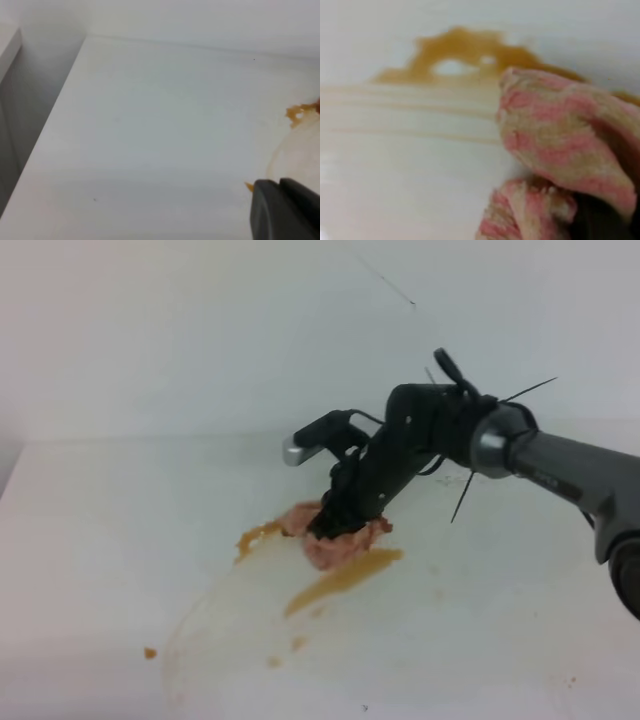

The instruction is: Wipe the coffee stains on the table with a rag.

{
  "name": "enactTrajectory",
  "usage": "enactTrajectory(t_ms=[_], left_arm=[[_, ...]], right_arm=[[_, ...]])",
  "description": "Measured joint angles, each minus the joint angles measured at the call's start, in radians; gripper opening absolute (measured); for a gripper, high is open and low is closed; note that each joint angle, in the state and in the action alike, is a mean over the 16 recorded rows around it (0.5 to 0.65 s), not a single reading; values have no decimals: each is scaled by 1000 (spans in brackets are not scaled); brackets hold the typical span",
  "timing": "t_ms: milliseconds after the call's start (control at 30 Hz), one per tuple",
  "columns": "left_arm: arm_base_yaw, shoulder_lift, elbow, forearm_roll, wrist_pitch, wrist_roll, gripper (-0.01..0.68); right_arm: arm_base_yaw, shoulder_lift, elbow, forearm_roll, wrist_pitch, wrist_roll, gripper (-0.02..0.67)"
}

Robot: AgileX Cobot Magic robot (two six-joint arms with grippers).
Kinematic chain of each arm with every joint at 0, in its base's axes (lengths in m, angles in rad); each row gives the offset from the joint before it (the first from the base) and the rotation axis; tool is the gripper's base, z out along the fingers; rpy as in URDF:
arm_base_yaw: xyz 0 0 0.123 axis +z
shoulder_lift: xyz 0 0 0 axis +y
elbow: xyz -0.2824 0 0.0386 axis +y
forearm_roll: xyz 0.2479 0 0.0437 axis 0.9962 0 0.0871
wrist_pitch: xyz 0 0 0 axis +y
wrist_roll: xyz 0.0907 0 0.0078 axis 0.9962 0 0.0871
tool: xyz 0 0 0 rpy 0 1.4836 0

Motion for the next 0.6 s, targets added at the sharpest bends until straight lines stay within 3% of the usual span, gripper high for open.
enactTrajectory(t_ms=[300, 600], left_arm=[[0, 0, 0, 0, 0, 0, -3], [0, 0, 0, 0, 0, 0, -2]], right_arm=[[-81, -36, 2, 123, 59, -129, 28], [-7, -114, 20, 152, 126, -141, 28]])
